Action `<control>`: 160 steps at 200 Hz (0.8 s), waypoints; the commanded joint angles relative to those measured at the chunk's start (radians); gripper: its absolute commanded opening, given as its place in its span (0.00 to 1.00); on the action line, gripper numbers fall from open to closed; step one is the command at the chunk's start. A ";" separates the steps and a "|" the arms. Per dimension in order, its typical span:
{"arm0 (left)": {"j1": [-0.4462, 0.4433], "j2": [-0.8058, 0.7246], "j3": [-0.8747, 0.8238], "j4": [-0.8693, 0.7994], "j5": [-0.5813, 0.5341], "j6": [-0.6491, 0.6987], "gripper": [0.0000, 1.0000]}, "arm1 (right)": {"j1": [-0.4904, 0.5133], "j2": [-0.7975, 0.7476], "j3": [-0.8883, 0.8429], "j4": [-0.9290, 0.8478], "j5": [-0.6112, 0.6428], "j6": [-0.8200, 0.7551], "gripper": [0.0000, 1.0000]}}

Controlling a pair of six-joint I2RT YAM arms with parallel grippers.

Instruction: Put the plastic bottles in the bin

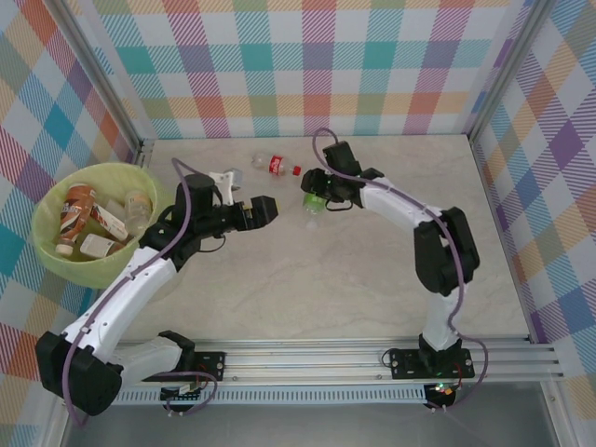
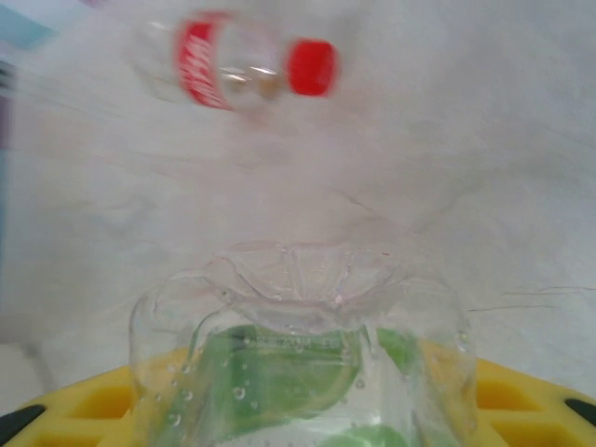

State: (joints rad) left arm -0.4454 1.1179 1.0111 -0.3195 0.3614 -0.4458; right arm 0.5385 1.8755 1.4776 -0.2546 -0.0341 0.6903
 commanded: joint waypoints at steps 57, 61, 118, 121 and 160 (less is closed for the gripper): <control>-0.156 0.191 0.065 0.268 -0.079 0.101 0.99 | 0.042 -0.346 -0.293 0.392 -0.172 0.230 0.54; -0.162 0.205 0.075 0.266 -0.085 0.112 0.99 | 0.044 -0.354 -0.300 0.395 -0.174 0.235 0.54; -0.192 0.360 0.180 0.258 -0.079 0.163 0.78 | 0.063 -0.411 -0.334 0.410 -0.208 0.267 0.56; -0.193 0.364 0.183 0.259 -0.080 0.161 0.76 | 0.063 -0.413 -0.336 0.410 -0.207 0.266 0.56; -0.193 0.374 0.183 0.279 -0.088 0.153 0.50 | 0.063 -0.439 -0.344 0.401 -0.202 0.248 0.66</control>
State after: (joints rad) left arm -0.6376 1.4788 1.1786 -0.0944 0.3042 -0.3012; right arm 0.5835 1.4921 1.1385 0.1043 -0.1776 0.9298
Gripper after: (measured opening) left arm 0.546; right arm 0.627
